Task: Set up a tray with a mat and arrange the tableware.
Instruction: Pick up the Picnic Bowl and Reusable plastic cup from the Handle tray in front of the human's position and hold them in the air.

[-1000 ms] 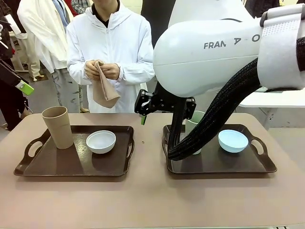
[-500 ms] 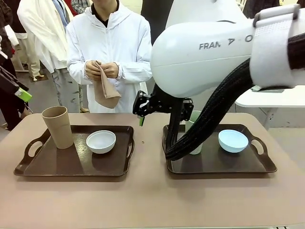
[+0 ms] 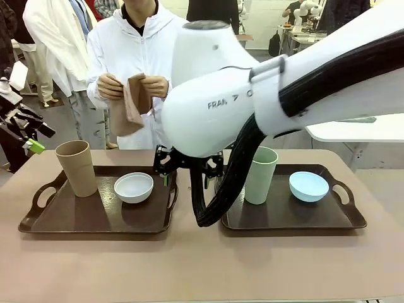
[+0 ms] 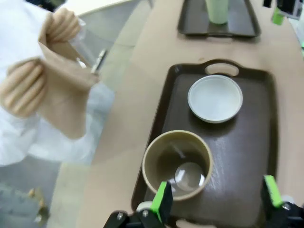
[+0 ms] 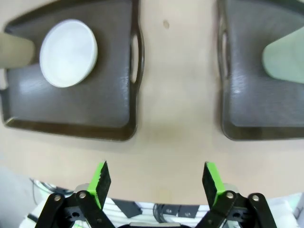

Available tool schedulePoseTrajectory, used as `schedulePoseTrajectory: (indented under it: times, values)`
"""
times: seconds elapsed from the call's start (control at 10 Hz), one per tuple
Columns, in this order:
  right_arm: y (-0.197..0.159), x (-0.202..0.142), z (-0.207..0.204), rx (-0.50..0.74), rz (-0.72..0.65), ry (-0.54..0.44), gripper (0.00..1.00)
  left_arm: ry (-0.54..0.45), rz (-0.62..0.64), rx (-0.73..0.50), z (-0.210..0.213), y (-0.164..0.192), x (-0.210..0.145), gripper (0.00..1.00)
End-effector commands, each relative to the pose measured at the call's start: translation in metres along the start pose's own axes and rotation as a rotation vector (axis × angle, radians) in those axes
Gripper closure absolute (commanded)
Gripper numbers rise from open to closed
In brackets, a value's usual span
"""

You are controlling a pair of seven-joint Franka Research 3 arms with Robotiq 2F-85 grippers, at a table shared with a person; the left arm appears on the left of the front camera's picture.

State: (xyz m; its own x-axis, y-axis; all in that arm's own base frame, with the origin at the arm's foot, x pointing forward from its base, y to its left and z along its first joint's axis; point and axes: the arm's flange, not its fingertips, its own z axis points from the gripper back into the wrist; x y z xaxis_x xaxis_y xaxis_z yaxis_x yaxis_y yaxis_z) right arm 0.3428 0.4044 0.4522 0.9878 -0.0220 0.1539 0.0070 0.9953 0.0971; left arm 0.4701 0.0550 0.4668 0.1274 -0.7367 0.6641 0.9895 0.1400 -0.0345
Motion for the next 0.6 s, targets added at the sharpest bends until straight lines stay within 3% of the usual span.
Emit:
schedulePoseTrajectory:
  times: [0.0, 0.1, 0.2, 0.3, 0.4, 0.5]
  values:
    - [0.035, 0.018, -0.018, -0.022, -0.043, -0.019, 0.0, -0.032, -0.023, -0.092, 0.006, 0.015, -0.01, 0.0]
    - [0.044, 0.021, -0.024, -0.018, -0.037, -0.037, 0.0, -0.021, -0.033, -0.099, 0.012, 0.015, -0.019, 0.0]
    - [0.047, 0.028, -0.028, -0.007, -0.041, -0.052, 0.0, -0.017, -0.034, -0.083, 0.008, 0.019, -0.001, 0.0]
    - [0.044, 0.028, -0.028, -0.005, -0.045, -0.057, 0.0, -0.057, 0.068, 0.008, 0.008, 0.015, 0.02, 0.0]
    - [0.029, 0.018, -0.027, -0.013, -0.022, -0.015, 0.0, -0.02, -0.024, -0.092, 0.004, 0.011, -0.016, 0.0]
    - [0.029, 0.018, -0.027, -0.013, -0.022, -0.015, 0.0, -0.02, -0.024, -0.092, 0.004, 0.011, -0.016, 0.0]
